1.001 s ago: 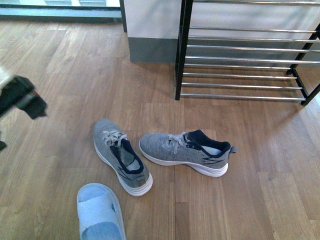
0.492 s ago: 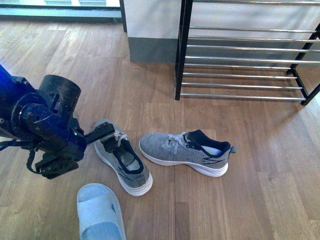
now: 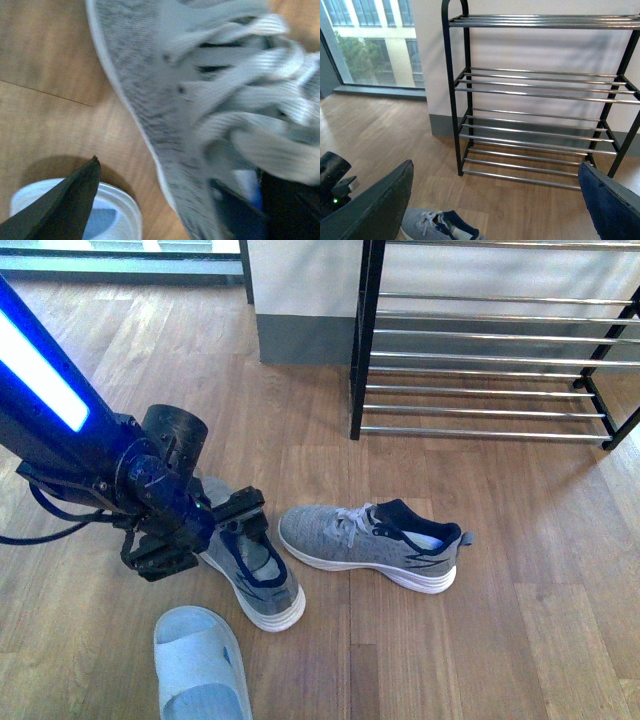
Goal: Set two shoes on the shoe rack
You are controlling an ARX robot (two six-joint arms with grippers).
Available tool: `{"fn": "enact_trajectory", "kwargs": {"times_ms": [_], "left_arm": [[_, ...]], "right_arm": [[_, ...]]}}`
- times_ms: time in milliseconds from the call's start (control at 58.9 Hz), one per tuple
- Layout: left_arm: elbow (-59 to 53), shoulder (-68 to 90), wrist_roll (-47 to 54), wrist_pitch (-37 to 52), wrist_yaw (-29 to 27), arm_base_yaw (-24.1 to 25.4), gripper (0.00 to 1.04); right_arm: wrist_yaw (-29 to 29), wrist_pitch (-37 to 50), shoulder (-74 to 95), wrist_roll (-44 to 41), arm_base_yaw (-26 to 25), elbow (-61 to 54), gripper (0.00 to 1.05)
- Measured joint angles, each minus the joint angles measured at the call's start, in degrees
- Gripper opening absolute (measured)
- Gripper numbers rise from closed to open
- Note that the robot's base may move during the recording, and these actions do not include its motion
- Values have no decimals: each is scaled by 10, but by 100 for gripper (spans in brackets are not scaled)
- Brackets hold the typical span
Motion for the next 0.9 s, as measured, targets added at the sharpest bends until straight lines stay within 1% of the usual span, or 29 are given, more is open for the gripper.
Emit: {"fn": "enact_trajectory", "kwargs": {"times_ms": [68,187,221,509,628,645,730,831,899], "left_arm": [[8,18,2,-7,-8,12,69],[8,20,4,2,-10,18,52],[9,20,9,5,-17,17,45],[3,17,31,14,-54,16,1],[-31,-6,49,37,-86,15,2],[-43,-13,53,45,-96,16,2],[-95,-61,69,65,-113,23,2],[-209,-194,132,146,-192,48,2],[-264,-276,174,188,-221,66,2]], "right_arm": [[0,0,0,0,0,0,95],[0,0,0,0,0,0,95],[0,0,0,0,0,0,95],[0,0,0,0,0,0,95],[0,0,0,0,0,0,95],[0,0,0,0,0,0,95],[0,0,0,0,0,0,95],[0,0,0,0,0,0,95],[0,0,0,0,0,0,95]]}}
